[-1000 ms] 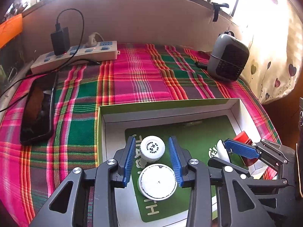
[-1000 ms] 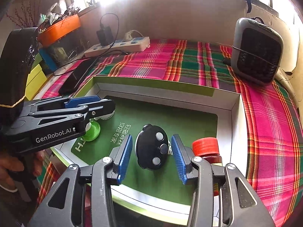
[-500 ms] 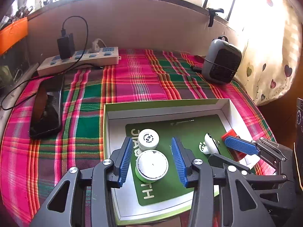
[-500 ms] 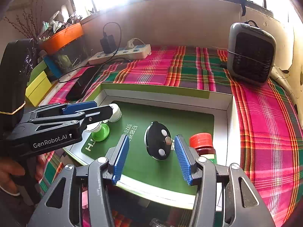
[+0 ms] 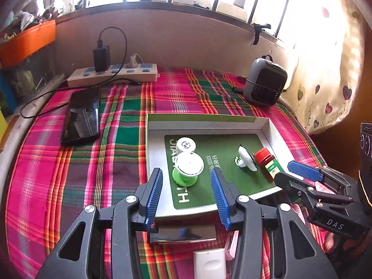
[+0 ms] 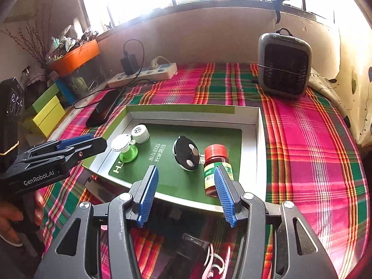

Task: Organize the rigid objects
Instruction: 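Open both grippers and move them back toward the charger and flashlight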

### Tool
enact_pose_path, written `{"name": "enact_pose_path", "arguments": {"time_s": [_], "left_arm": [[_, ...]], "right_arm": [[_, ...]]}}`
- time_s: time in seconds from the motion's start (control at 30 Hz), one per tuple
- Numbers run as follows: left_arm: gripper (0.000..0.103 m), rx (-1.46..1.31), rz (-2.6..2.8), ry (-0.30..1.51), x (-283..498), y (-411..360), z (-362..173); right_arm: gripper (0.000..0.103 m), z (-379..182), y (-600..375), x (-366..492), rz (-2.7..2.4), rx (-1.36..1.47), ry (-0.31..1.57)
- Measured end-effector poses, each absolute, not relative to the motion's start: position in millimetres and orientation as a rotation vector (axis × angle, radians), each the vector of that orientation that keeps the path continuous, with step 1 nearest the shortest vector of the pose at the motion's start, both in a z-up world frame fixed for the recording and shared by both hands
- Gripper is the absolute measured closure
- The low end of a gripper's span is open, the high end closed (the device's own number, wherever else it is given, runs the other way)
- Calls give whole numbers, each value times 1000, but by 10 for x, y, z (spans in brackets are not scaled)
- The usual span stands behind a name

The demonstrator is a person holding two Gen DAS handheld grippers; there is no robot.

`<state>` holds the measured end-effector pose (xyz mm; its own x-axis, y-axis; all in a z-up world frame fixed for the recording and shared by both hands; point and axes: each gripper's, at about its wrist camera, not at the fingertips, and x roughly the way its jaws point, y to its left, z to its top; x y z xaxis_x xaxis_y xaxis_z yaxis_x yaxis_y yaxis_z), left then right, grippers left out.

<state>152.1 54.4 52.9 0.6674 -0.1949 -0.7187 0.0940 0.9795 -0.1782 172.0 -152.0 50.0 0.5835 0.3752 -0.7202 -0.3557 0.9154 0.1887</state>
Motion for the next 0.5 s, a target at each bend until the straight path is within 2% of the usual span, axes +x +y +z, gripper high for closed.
{"name": "enact_pose_path", "arguments": {"time_s": [0.5], "left_arm": [[61, -195, -152, 819, 1019, 686, 396]], "right_arm": [[52, 486, -1773, 1172, 347, 43, 830]]}}
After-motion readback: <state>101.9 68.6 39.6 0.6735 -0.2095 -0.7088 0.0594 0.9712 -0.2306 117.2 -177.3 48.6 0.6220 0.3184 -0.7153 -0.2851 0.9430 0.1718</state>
